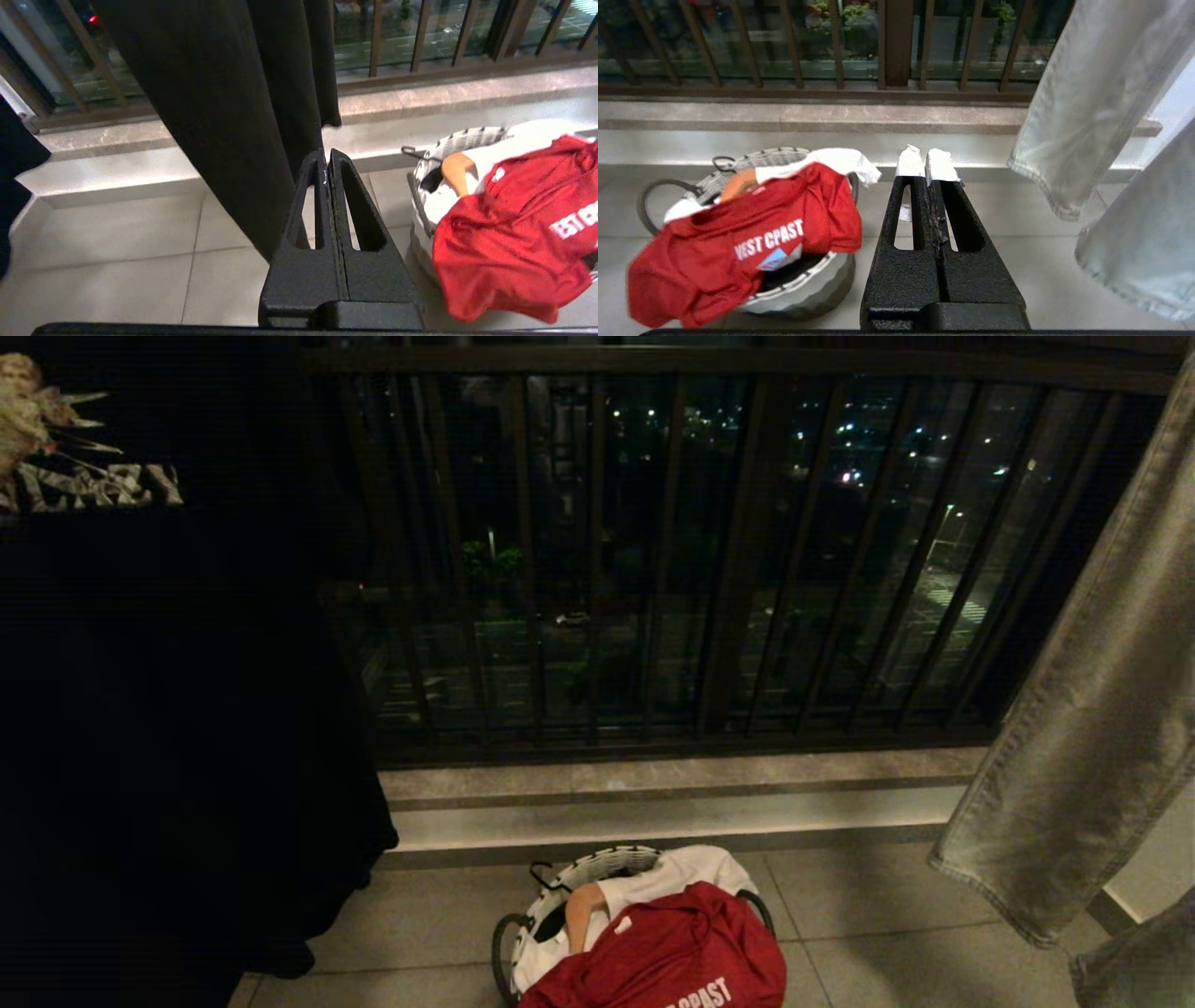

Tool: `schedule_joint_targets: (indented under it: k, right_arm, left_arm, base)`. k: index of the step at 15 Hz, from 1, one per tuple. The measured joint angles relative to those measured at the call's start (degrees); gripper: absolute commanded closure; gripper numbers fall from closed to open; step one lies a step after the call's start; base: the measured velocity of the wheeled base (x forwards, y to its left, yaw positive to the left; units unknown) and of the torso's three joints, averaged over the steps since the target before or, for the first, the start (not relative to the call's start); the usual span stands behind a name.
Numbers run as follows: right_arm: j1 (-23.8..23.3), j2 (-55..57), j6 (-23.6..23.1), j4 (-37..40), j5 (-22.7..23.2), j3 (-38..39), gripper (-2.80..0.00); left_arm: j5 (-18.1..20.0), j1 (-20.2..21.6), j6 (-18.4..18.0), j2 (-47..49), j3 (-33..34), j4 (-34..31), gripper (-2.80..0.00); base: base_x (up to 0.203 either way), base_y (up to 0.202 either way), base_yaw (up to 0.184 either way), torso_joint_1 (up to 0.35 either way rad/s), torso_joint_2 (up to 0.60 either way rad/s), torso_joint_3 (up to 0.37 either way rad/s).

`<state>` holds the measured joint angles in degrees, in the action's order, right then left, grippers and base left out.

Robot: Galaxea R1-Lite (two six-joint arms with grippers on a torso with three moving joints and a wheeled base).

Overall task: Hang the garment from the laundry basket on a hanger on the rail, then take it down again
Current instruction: Pick up the clothes rack on the clothesline

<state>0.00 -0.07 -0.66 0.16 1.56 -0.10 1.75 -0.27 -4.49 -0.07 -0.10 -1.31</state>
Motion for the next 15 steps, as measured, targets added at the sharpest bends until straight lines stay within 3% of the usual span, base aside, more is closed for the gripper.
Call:
schedule_joint_targets:
  k: [15]
  right_arm:
    - [0.00, 0.00, -0.09, 0.00, 0.06, 0.00, 0.00]
  left_arm:
    - [0.01, 0.00, -0.02, 0.00, 0.00, -0.01, 0.00]
  base:
    - [0.000, 0.000, 0.000, 0.182, -0.50, -0.315]
